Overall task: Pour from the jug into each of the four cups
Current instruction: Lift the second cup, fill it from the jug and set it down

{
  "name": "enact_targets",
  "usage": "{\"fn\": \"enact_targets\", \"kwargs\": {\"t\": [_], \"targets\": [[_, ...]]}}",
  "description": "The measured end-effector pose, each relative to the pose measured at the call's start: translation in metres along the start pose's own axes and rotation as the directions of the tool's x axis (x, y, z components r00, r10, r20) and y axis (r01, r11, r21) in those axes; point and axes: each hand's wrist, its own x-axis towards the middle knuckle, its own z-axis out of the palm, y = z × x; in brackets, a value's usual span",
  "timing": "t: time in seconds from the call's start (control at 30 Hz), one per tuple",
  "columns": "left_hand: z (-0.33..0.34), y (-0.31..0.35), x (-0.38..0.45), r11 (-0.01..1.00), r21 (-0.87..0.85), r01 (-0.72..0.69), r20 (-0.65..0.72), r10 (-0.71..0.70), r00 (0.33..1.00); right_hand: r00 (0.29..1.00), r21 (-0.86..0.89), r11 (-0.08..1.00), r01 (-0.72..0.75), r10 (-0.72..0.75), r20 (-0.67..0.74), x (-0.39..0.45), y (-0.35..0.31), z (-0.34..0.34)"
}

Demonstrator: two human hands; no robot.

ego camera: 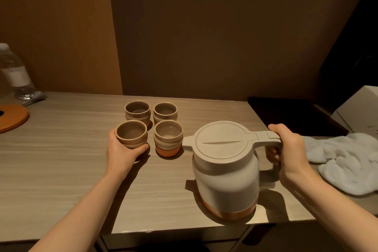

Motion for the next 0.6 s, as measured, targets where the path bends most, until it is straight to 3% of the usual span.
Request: {"fn": "enact_targets", "kwargs": {"t": [0.33,0.6], "targets": [[-0.017,0.019,-0.023,0.995,-0.076,-0.064,-0.05,0.061,0.997,1.0,0.012,1.0,0.0,0.0,0.011,-0.002,-0.002,0.001],[-0.027,0.06,-0.065,0.972,-0.193,-0.134,0.037,0.144,0.989,1.0,0.019,1.0,-0.004,0.004,0.023,-0.008,-0.001,-0.002]]}}
